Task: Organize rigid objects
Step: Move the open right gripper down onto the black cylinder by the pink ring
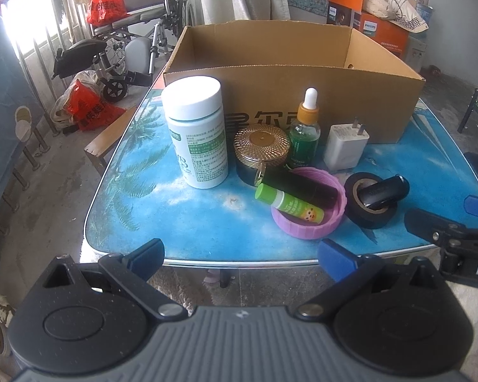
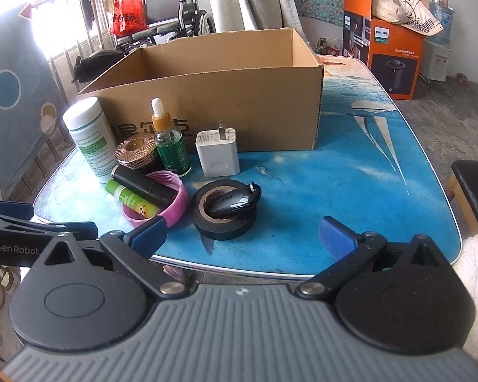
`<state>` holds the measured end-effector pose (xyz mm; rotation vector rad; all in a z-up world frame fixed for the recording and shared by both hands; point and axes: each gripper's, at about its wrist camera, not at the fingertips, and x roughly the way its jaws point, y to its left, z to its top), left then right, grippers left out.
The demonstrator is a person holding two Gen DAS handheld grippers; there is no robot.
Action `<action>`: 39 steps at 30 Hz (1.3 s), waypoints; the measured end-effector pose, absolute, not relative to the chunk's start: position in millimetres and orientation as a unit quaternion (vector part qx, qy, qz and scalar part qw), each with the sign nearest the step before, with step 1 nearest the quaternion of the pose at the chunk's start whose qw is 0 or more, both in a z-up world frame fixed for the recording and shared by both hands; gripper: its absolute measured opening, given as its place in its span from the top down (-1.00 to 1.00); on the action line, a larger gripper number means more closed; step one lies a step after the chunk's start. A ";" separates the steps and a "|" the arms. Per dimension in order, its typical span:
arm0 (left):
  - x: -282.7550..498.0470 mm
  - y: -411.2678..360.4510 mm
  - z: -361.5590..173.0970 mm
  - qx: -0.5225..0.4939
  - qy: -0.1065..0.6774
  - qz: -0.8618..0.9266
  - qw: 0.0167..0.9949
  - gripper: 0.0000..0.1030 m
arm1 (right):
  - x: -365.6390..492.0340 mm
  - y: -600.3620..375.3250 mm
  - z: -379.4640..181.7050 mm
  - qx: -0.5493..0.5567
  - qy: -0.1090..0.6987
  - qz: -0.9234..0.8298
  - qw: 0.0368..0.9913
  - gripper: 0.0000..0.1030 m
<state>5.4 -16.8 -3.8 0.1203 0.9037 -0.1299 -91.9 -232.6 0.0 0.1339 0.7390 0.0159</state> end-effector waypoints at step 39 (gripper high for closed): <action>35.5 -26.9 -27.2 0.044 0.408 -0.182 0.893 -0.18 | 13.8 -190.1 4.4 0.038 0.380 0.295 0.876 0.30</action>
